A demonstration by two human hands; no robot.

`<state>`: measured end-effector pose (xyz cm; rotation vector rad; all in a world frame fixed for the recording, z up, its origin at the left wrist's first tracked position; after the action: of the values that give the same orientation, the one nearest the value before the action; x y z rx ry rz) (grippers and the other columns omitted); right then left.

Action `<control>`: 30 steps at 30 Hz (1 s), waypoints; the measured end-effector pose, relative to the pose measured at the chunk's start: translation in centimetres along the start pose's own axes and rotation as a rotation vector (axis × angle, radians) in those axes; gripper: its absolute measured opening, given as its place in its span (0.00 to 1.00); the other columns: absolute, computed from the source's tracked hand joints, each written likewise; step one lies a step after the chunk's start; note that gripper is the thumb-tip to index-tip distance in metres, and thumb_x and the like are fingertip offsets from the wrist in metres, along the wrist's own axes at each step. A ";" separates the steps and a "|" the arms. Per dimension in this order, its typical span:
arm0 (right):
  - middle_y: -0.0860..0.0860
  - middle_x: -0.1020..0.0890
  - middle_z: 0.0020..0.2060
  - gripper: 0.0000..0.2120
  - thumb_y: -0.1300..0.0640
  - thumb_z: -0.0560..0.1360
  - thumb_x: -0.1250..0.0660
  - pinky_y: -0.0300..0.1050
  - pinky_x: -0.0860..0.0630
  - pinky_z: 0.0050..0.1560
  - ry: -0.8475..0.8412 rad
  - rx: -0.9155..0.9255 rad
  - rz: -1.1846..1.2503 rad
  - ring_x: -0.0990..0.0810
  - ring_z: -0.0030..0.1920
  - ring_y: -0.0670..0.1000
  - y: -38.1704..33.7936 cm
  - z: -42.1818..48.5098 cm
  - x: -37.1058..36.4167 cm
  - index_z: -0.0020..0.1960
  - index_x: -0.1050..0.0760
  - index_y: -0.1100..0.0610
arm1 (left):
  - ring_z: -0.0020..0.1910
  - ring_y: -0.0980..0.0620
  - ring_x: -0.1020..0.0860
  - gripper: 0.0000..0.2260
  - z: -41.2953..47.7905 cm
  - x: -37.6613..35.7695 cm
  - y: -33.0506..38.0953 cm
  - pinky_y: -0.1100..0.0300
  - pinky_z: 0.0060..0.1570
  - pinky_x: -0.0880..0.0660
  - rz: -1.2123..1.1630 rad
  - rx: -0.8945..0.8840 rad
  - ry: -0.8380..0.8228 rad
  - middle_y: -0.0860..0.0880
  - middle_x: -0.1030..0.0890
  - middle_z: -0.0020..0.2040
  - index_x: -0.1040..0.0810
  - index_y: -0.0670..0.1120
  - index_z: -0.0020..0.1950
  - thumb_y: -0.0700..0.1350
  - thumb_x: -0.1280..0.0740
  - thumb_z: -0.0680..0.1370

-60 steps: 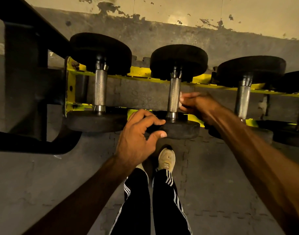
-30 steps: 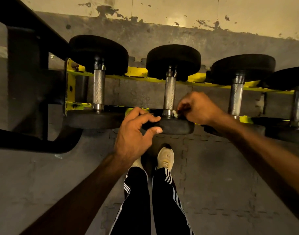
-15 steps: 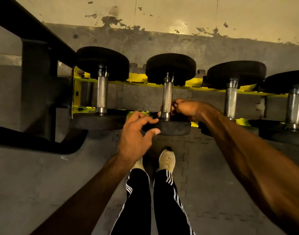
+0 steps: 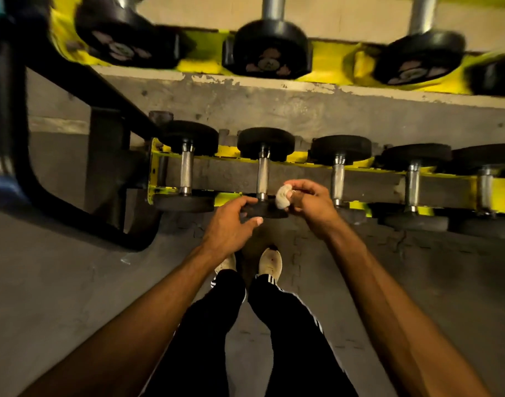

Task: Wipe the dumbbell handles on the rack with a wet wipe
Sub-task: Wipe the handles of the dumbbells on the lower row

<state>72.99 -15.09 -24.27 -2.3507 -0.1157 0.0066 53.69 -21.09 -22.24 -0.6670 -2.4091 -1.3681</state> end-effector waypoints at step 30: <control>0.58 0.14 0.45 0.11 0.70 0.75 0.33 0.52 0.17 0.51 -0.145 0.197 0.080 0.15 0.49 0.57 -12.9 -28.2 -6.3 0.46 0.15 0.58 | 0.37 0.59 0.17 0.06 -19.0 14.5 14.5 0.62 0.39 0.21 -0.122 -0.281 0.069 0.51 0.14 0.41 0.14 0.45 0.49 0.38 0.23 0.73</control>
<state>66.80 -26.55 4.51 -2.1548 -0.0871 0.2182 49.42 -27.46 4.68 -0.5353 -2.2578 -1.7711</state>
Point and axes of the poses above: each hand's wrist, its own z-axis towards the middle knuckle, its own x-axis out of the back of the hand, y = z × x, the point moved 2 cm from there along z, towards the middle knuckle
